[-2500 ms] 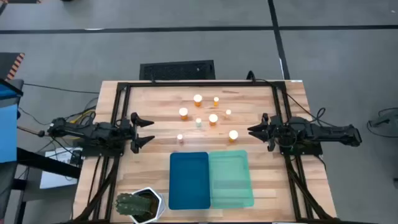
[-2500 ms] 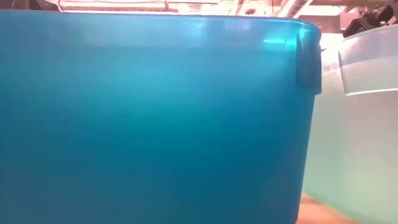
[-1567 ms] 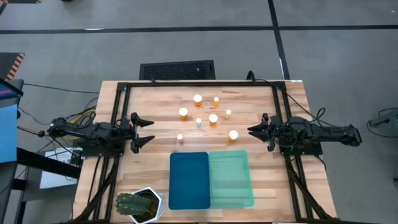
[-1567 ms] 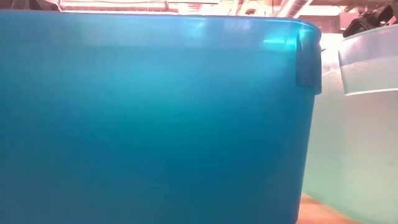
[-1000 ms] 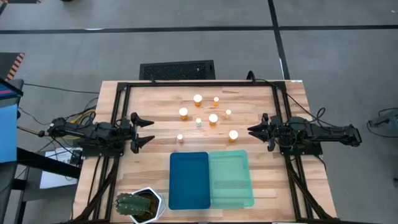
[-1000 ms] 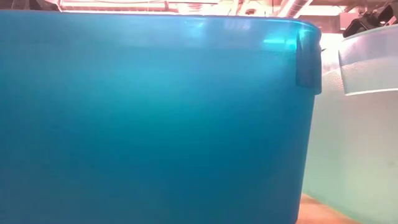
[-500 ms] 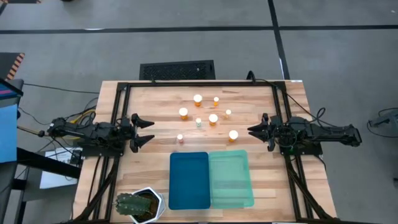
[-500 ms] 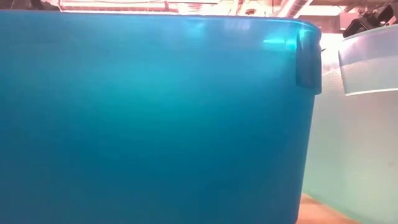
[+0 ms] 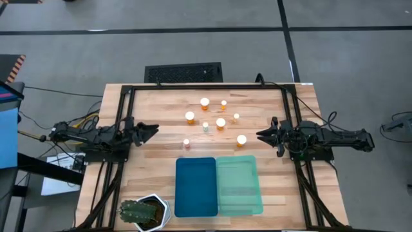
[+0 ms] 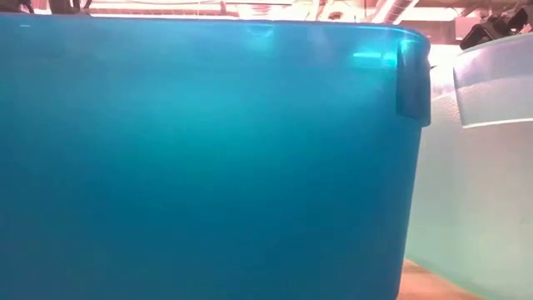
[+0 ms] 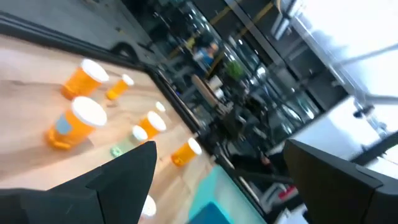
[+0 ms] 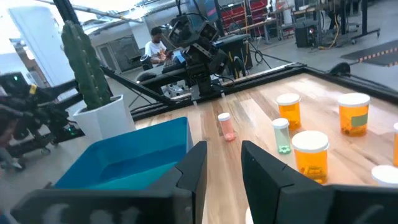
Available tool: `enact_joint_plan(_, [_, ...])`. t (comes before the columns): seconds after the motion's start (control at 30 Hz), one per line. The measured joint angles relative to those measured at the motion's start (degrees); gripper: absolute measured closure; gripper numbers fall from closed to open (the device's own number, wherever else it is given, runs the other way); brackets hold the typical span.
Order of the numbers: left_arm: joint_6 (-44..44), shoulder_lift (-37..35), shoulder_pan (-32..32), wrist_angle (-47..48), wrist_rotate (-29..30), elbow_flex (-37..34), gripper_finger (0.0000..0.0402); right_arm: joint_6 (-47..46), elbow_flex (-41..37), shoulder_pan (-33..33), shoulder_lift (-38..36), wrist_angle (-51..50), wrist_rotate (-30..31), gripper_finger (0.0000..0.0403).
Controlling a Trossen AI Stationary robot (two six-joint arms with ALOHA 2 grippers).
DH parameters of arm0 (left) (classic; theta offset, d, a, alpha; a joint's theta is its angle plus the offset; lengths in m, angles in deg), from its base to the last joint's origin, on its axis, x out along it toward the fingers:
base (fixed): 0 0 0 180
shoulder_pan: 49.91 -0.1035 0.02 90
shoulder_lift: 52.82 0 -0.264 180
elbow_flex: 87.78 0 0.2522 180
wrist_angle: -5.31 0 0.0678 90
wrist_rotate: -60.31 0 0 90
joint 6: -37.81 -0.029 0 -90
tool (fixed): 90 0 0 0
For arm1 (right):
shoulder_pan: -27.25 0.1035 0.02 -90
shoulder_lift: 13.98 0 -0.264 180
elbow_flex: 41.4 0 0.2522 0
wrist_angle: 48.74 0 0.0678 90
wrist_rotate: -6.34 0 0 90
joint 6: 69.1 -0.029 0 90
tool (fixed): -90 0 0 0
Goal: Pick and place medicine bottles into bin by pill shape (circle, oval)
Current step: Put the small pink pill bottle into the blue bin
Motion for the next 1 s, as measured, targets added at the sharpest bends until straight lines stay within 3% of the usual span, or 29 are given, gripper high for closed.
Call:
enact_joint_plan(0.27, [3.1, 0.1, 0.0, 0.0, 7.7, 0.0, 0.0056, 0.0, 0.0, 0.0, 0.0, 0.2, 0.0, 0.0296])
enact_joint_plan(0.37, [4.7, 0.1, 0.0, 0.1, 10.5, 0.0, 0.0056, -5.2, 0.0, 0.1, 0.0, 0.3, 0.0, 0.0296])
enact_joint_plan(0.57, [6.0, 0.1, 0.0, 0.1, 10.9, 0.0, 0.0056, -21.6, 0.0, 0.1, 0.0, 0.4, 0.0, 0.0296])
enact_joint_plan(1.0, [6.8, 0.1, 0.0, -0.1, 12.6, 0.0, 0.0056, -34.3, 0.0, 0.0, 0.0, 0.4, 0.1, 0.0296])
